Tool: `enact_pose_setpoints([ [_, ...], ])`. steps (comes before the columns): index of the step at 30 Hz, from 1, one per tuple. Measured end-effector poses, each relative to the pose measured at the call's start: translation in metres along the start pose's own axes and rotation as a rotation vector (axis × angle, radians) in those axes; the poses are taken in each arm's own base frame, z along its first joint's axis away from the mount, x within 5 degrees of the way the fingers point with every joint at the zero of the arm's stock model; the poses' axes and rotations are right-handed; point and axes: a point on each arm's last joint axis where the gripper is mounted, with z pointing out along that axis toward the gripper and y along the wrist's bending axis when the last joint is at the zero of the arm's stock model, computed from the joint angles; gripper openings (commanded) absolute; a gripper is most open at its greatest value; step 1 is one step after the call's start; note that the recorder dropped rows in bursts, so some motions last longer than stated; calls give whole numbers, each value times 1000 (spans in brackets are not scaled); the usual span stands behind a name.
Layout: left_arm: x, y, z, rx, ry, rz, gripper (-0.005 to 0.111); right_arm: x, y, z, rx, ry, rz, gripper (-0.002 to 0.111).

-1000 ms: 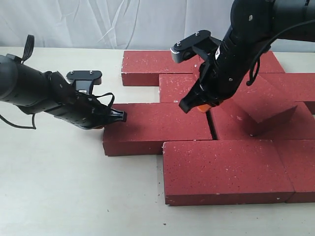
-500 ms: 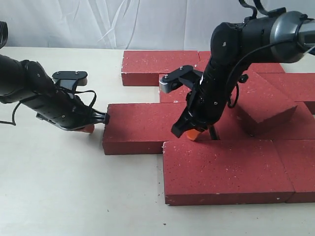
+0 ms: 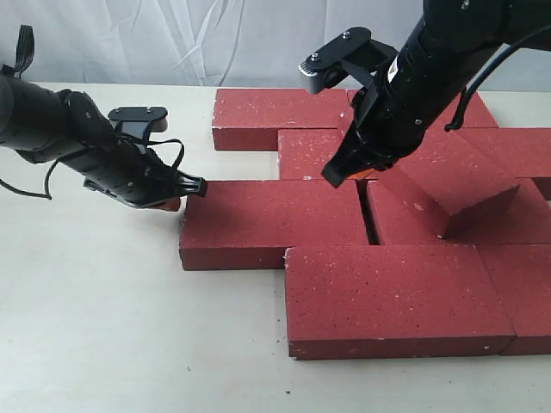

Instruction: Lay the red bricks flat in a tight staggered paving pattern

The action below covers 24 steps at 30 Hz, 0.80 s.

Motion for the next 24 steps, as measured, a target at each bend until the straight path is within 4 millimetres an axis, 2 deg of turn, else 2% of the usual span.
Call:
enact_pose_setpoints([
  [4,4,-17,12,26,27,19,0,2,-6,0,69,22,13,-1],
  [8,5,-25,14,34,16,21,0,3,-8,0,85,27,20,-1],
  [24,6,-25,19,17,12,52,0,3,-8,0,87,27,23,-1],
])
